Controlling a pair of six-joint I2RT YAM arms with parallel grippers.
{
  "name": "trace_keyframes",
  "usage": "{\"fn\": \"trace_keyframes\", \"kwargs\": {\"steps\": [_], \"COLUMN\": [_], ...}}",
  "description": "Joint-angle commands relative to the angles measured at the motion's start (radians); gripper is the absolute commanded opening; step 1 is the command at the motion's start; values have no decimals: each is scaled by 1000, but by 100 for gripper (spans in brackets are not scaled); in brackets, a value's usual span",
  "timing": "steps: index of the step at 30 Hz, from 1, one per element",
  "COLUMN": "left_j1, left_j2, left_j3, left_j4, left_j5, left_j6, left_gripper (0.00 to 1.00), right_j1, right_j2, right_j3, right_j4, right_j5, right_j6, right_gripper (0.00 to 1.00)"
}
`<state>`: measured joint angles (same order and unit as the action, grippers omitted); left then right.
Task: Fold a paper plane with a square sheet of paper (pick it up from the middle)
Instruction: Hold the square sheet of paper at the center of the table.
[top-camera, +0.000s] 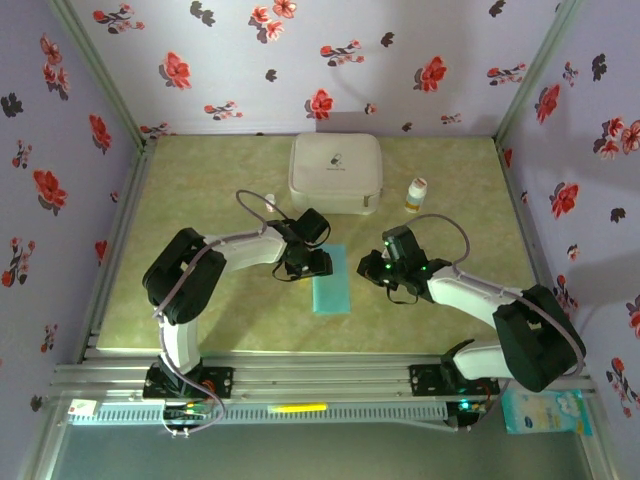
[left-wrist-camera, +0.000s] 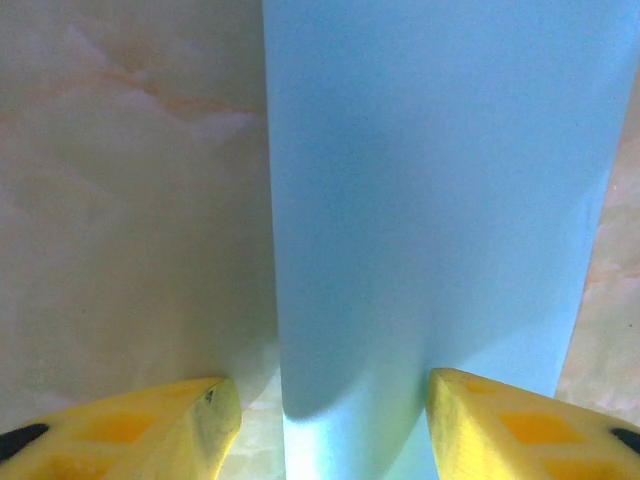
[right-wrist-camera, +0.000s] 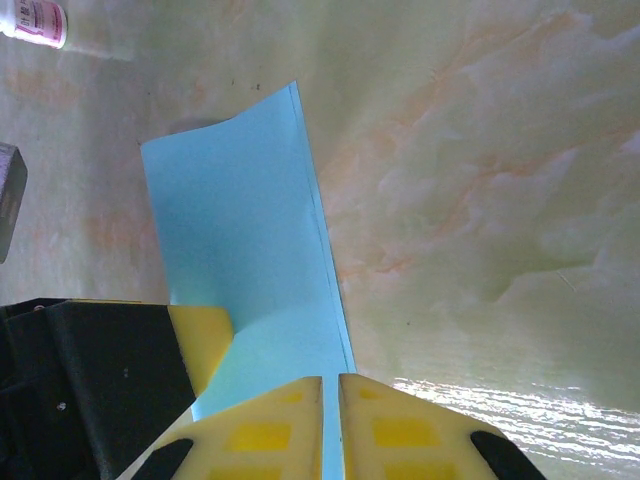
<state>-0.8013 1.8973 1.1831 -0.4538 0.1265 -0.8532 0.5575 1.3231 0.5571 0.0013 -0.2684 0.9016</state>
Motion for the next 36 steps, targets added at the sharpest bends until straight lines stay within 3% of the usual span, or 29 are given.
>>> {"fn": "trace_keyframes", "kwargs": {"steps": [1, 36], "left_j1": [5, 4], "left_j2": [126, 182], "left_j3": [-51, -19], "left_j4": [9, -6], "left_j5": [-102, -108], "left_j6": [25, 46], "left_gripper": [56, 58], "right_j1": [2, 2], "right_j2": [-8, 24], "right_j3": [12, 11], "right_j4": [-20, 1], "right_j5": [10, -15], "right_j6": [-4, -1], "right_gripper": [12, 15]}}
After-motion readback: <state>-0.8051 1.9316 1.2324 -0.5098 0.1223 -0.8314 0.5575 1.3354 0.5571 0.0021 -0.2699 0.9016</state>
